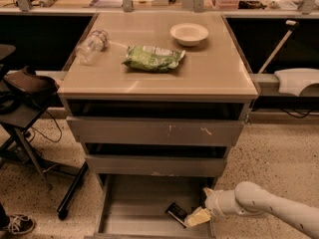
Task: Pick rxbar chocolate from bottom drawer and place on counter
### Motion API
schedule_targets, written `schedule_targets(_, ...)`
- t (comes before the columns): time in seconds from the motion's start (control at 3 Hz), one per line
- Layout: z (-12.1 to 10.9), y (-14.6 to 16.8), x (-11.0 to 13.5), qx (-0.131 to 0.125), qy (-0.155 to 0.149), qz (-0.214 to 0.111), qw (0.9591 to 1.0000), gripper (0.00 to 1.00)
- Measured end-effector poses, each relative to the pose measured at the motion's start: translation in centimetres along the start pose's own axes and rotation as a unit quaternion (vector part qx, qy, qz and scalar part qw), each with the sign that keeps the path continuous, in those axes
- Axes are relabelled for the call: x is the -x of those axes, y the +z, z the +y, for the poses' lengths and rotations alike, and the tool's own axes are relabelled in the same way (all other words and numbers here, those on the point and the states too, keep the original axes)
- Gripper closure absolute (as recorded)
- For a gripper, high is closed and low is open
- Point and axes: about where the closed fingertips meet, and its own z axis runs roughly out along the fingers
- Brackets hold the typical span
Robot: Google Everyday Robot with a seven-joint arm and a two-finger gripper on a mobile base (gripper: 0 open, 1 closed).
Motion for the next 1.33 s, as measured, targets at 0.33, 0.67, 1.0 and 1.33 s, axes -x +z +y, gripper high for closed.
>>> schedule_targets(0.33, 0.0, 0.8, -0.2, 0.009, 0.006, -0.003, 0.9999, 0.0)
schedule_targets(0.67, -2.0, 5.1, -1.3, 0.004, 0.03, -0.004, 0.9995, 0.0)
schedule_targets(1.0, -3.8, 11.5, -3.0, -0.006, 0.057, -0.013, 0.9983, 0.0)
schedule_targets(1.33, -3.6, 12.5, -3.7, -0.003, 0.064, -0.013, 0.9979, 0.0)
